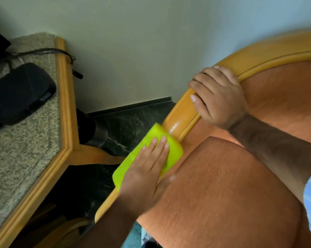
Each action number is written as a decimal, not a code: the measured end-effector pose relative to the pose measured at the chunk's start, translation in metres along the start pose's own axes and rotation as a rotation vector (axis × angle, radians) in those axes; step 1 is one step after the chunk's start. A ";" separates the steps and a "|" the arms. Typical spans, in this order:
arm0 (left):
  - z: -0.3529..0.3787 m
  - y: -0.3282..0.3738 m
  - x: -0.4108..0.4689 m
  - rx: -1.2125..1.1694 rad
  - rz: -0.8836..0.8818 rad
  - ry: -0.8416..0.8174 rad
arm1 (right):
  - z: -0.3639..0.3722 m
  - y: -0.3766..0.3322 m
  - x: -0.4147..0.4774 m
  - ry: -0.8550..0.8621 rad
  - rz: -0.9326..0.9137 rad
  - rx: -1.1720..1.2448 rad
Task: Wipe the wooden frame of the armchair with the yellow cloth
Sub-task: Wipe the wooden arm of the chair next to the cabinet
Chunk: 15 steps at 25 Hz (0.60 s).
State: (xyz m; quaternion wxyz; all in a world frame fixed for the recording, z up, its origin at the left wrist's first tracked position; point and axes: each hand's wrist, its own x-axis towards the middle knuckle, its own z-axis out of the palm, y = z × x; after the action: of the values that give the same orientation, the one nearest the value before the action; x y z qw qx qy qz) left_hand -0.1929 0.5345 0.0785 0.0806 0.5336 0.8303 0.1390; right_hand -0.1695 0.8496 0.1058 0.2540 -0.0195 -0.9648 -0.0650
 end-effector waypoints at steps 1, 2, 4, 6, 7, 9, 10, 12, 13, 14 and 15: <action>-0.001 -0.004 -0.022 0.017 0.022 -0.033 | 0.000 -0.001 0.000 0.007 0.005 -0.009; -0.001 -0.009 -0.032 0.016 0.029 -0.040 | 0.001 -0.001 -0.001 0.018 0.020 -0.021; 0.000 -0.011 -0.017 -0.011 0.015 -0.008 | 0.005 -0.001 -0.002 0.031 0.025 -0.020; -0.005 -0.001 0.024 -0.107 0.009 0.060 | 0.006 0.001 -0.001 0.030 0.020 -0.021; -0.007 0.002 0.041 -0.156 -0.003 0.095 | 0.006 0.001 -0.001 0.026 0.017 -0.021; -0.009 0.002 0.049 -0.219 -0.018 0.103 | 0.006 0.002 -0.002 0.020 -0.002 -0.018; -0.010 0.000 0.040 -0.226 -0.011 0.072 | 0.004 0.002 -0.002 0.008 0.000 -0.018; -0.010 -0.007 0.005 -0.173 -0.030 0.002 | 0.002 -0.001 0.001 -0.004 0.008 -0.003; -0.012 -0.010 -0.012 -0.145 -0.034 -0.008 | 0.001 -0.003 0.001 0.000 0.010 0.000; -0.013 -0.012 -0.018 -0.129 -0.026 -0.001 | 0.001 -0.003 0.000 0.004 0.016 -0.007; -0.015 -0.011 -0.012 -0.122 -0.018 0.020 | 0.001 -0.002 -0.001 0.004 0.023 -0.012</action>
State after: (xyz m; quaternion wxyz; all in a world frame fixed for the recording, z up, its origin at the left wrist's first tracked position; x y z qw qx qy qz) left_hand -0.2018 0.5168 0.0886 0.1059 0.5189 0.8257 0.1942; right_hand -0.1689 0.8478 0.1045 0.2567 -0.0319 -0.9636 -0.0680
